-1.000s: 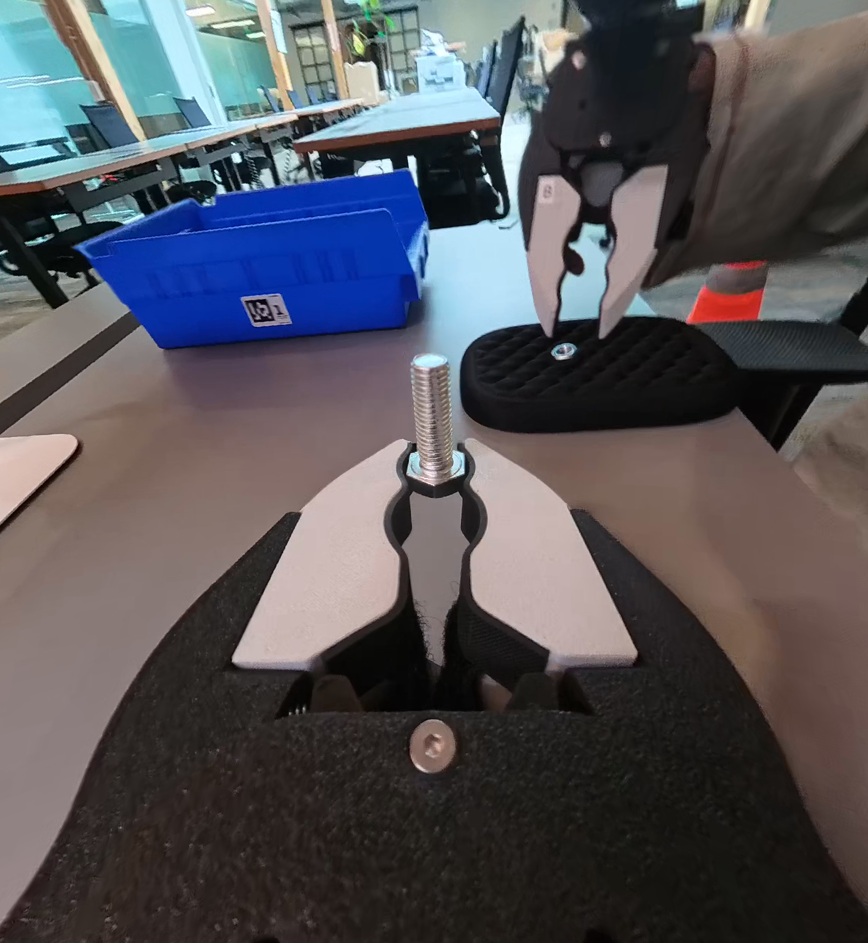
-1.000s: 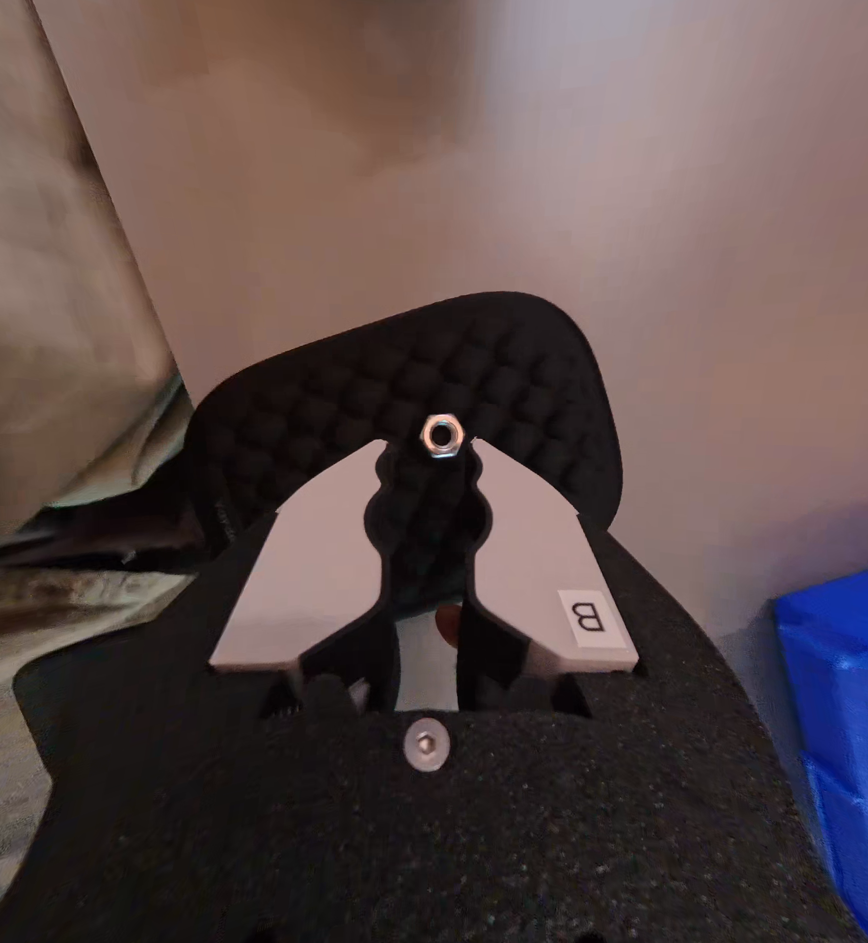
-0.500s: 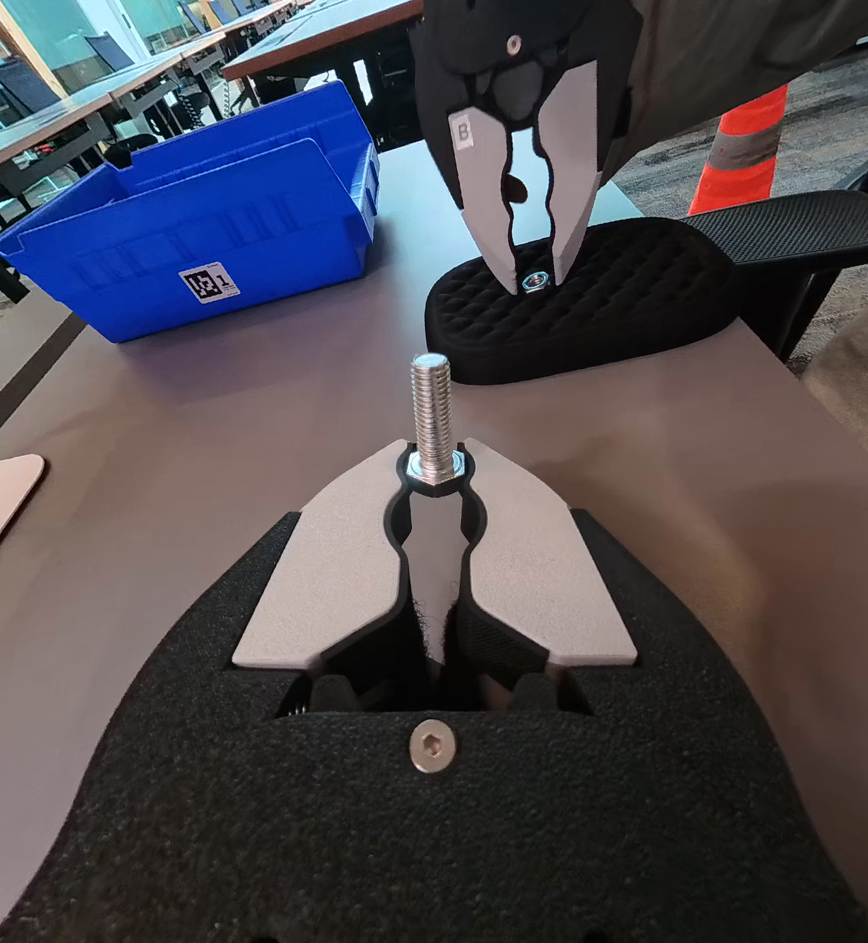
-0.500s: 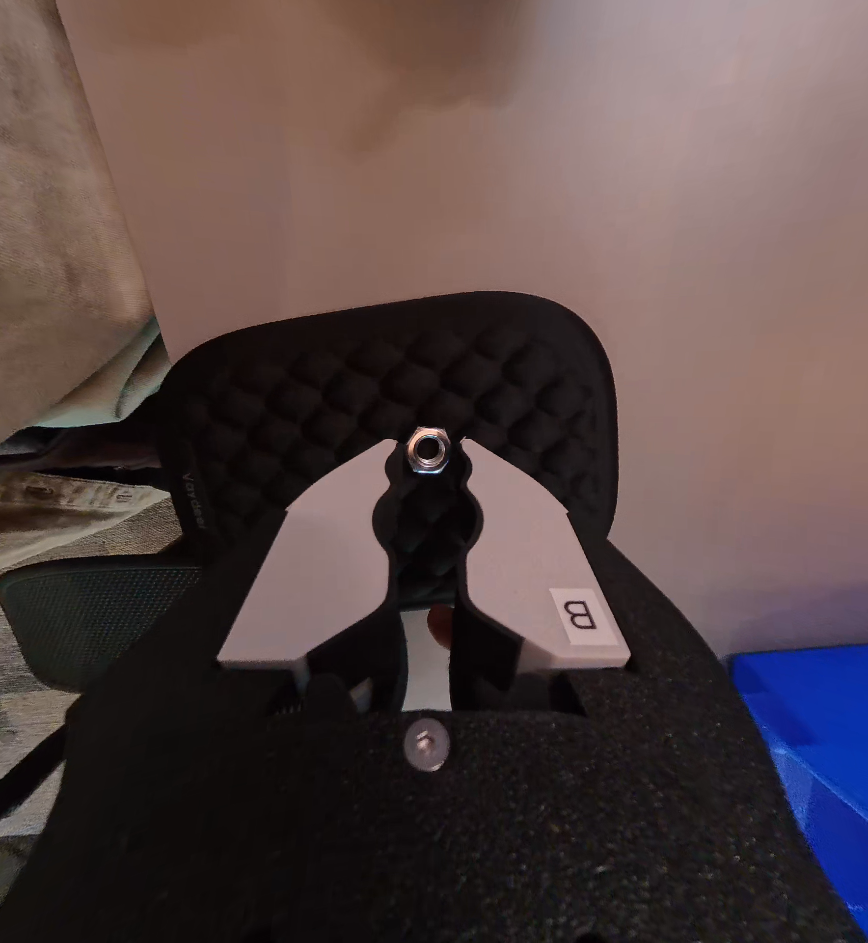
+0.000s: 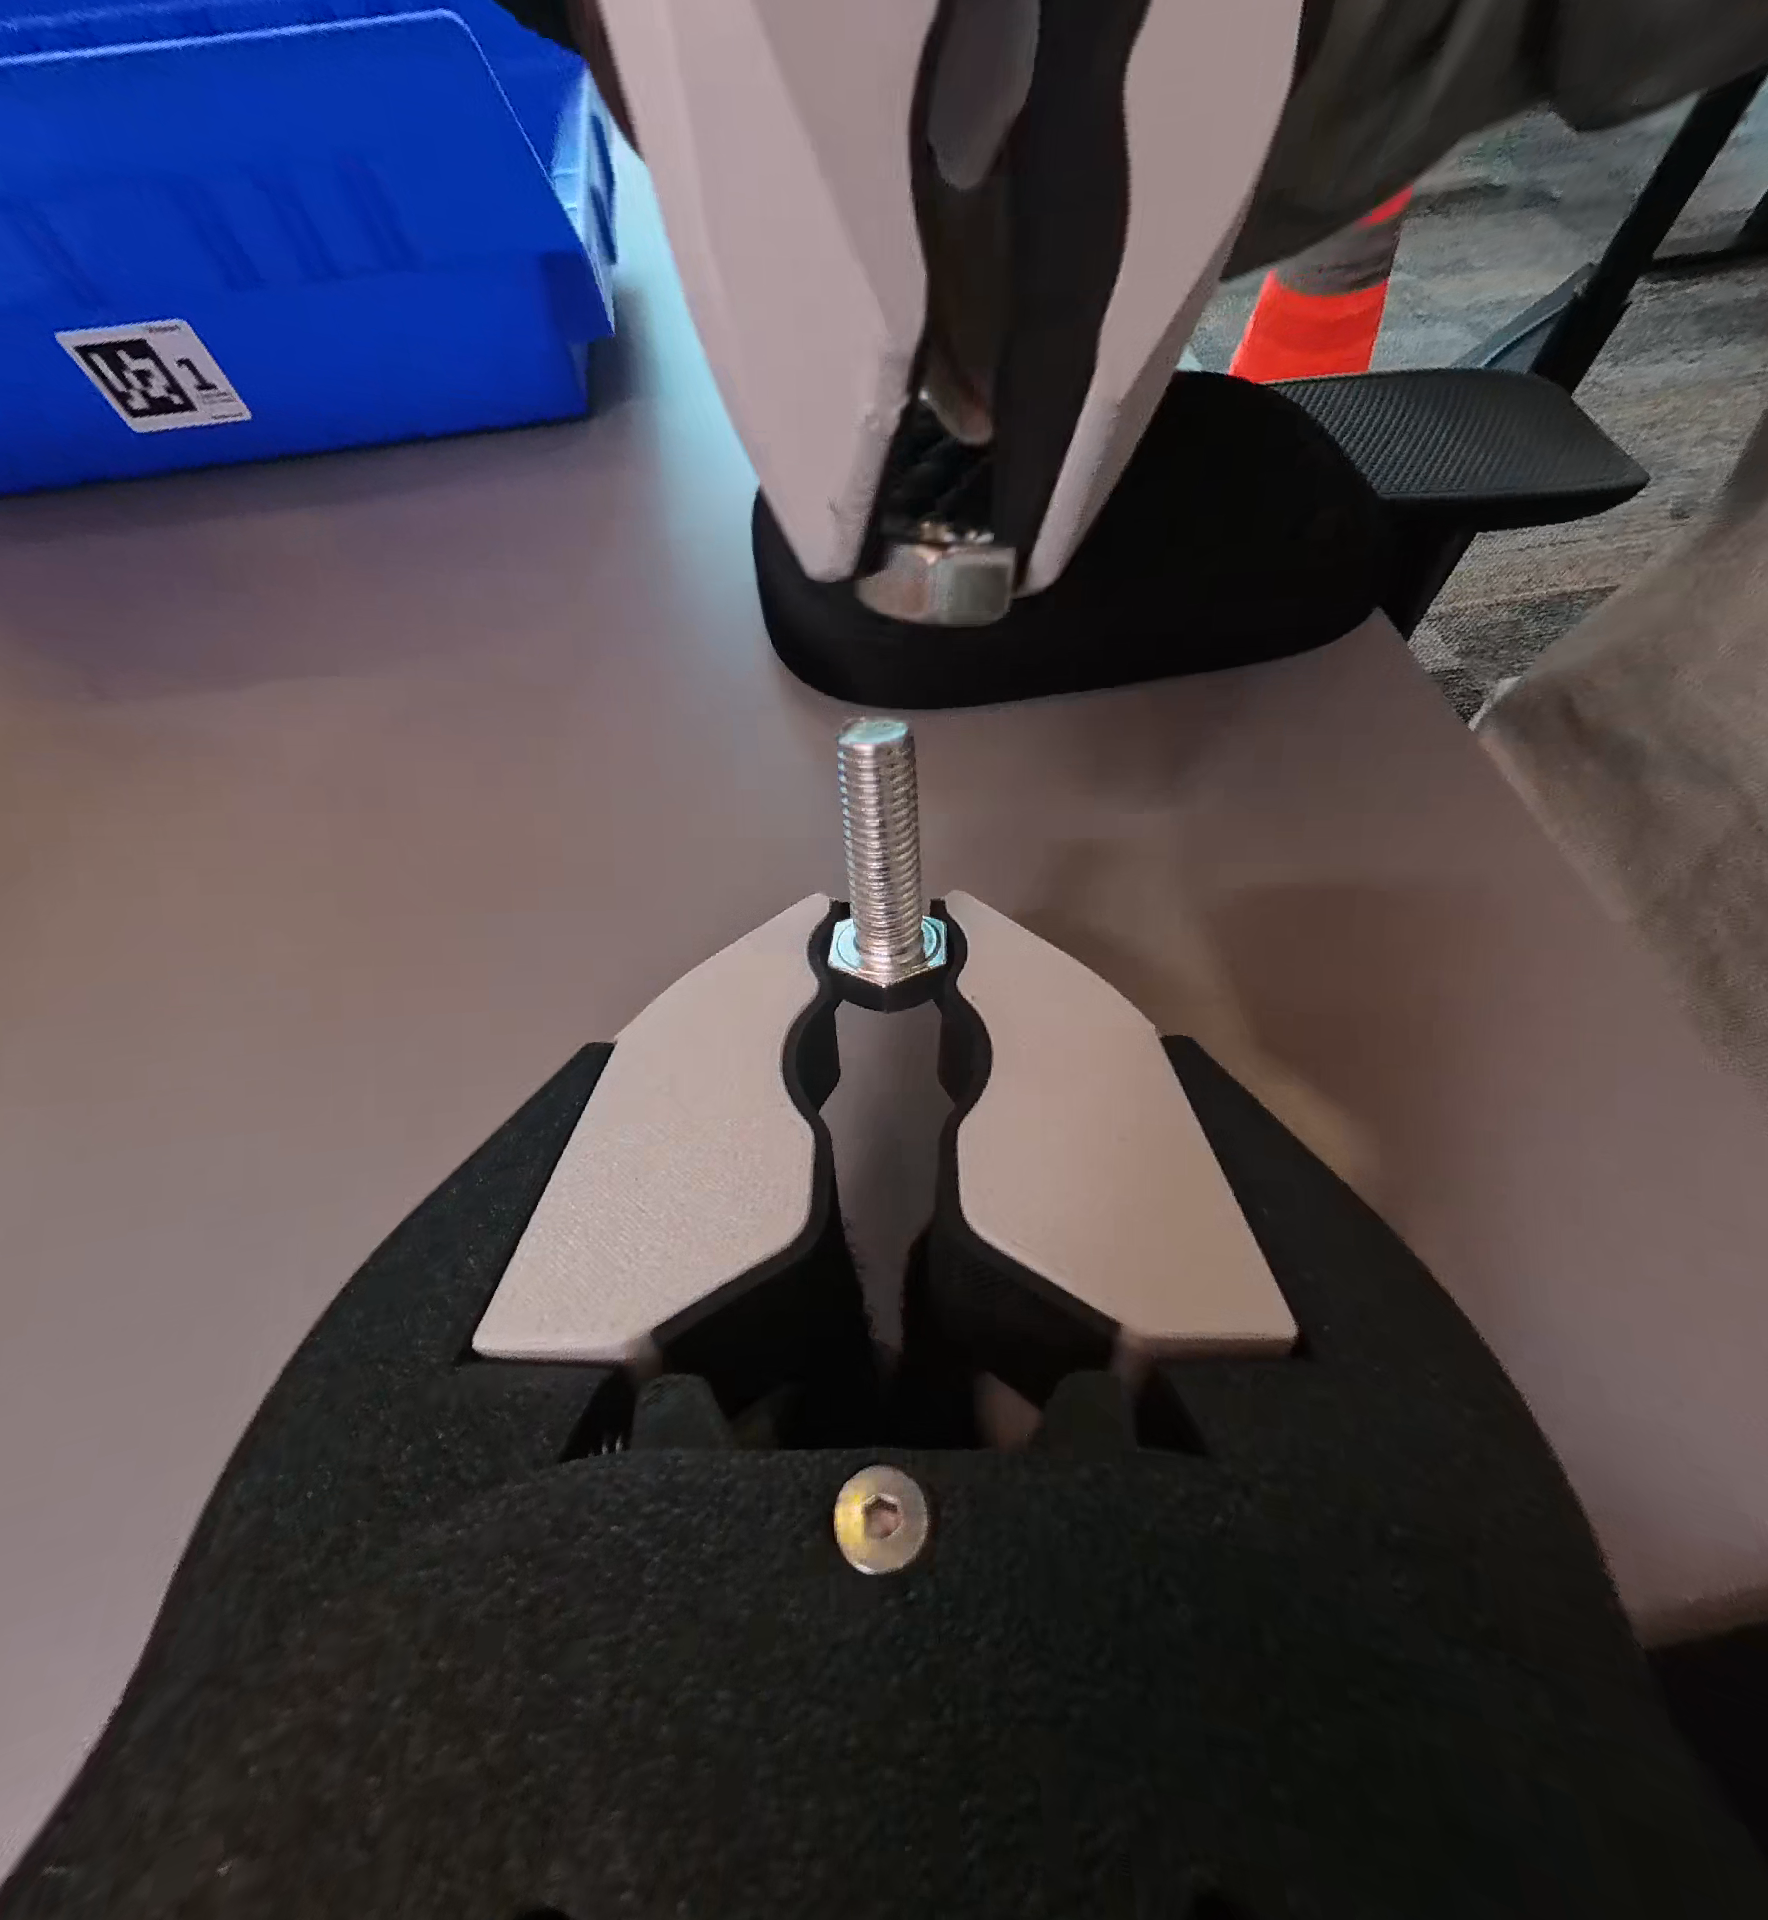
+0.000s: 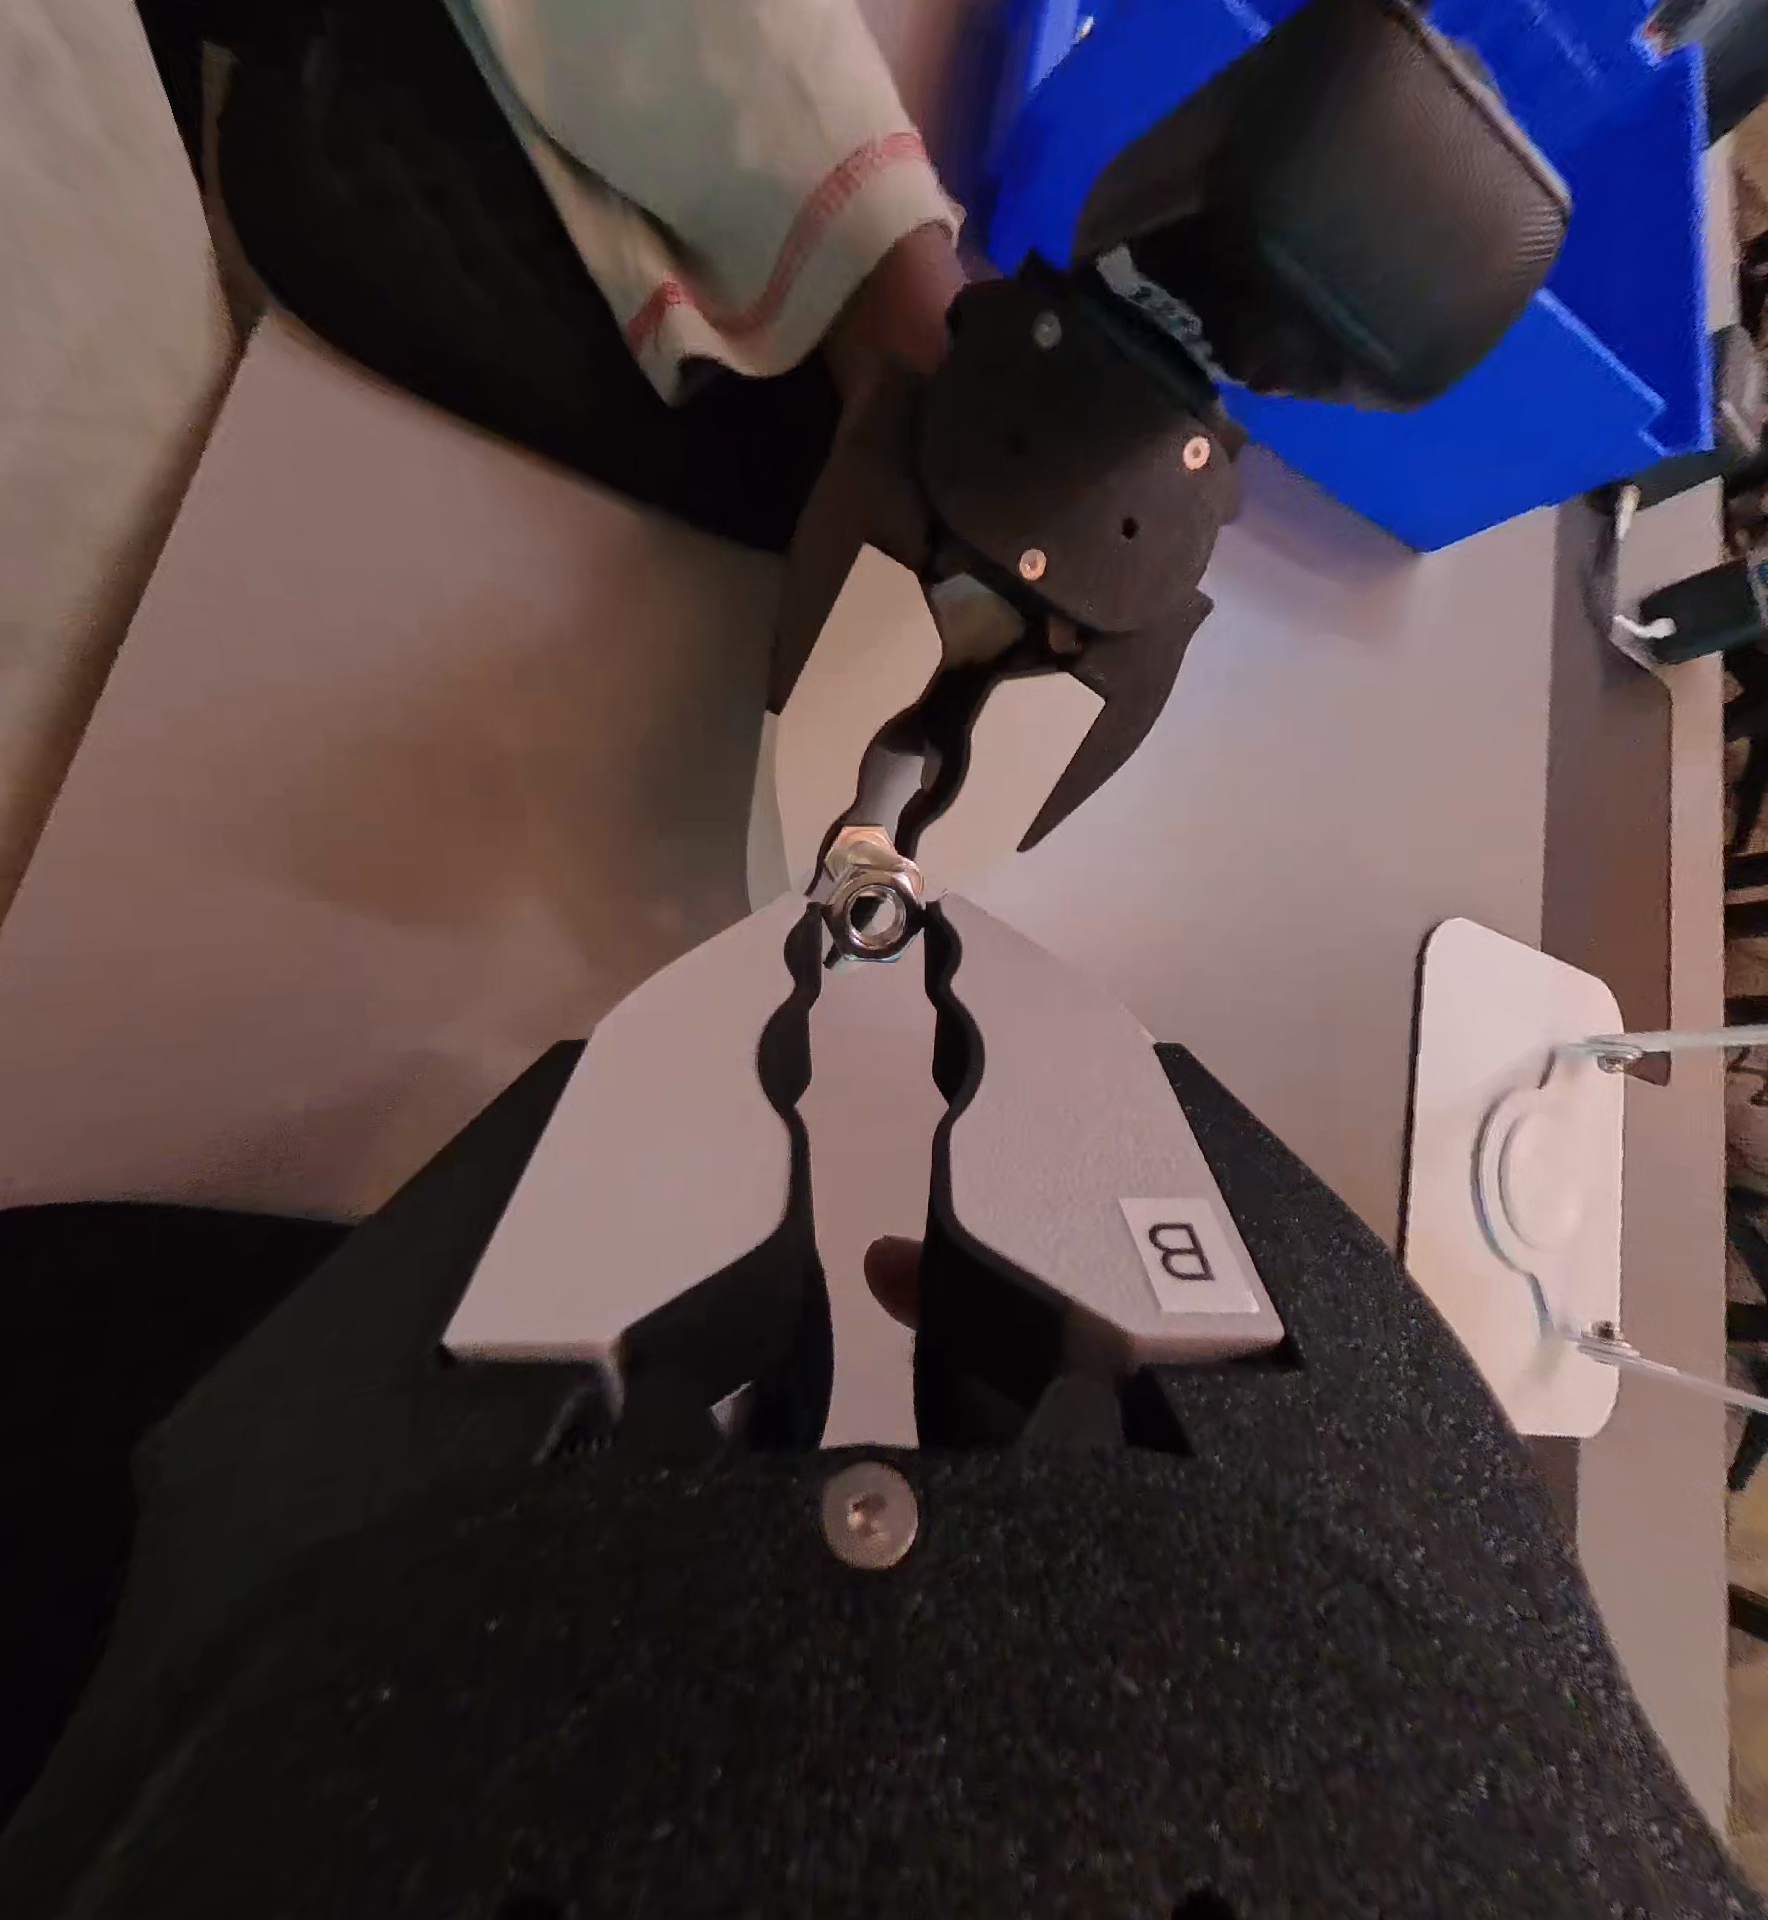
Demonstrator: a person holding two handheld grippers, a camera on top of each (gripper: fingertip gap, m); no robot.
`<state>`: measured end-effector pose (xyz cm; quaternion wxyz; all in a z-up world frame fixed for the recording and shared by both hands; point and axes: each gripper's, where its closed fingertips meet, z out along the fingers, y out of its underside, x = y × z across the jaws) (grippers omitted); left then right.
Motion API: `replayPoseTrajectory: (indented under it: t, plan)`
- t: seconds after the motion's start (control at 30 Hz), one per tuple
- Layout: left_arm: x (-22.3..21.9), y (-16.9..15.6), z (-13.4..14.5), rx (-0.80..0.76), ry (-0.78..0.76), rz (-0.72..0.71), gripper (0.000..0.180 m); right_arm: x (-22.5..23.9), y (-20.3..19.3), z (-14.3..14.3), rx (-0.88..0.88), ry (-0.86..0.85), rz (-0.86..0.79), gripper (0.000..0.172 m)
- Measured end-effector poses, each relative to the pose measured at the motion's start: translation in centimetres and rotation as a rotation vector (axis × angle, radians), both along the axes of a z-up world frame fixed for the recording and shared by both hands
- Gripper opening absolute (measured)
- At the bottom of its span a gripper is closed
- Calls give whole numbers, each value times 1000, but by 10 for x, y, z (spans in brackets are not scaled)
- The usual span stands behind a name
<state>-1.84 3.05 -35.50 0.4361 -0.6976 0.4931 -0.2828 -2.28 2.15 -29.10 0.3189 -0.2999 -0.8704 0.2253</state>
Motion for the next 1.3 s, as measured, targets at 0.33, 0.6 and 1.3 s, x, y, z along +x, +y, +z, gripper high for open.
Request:
replayPoseTrajectory:
  t: [0.33,0.6,1.3]
  plan:
    - [0,-1,-6,-13,42,-3,14,-7,2,-13,98,-152,122,19]
    - [0,-2,-5,-8,36,-11,14,-11,0,-15,104,-157,155,19]
    - [-5,12,-7,14,58,99,14,-12,13,-18,-196,-142,-231,18]
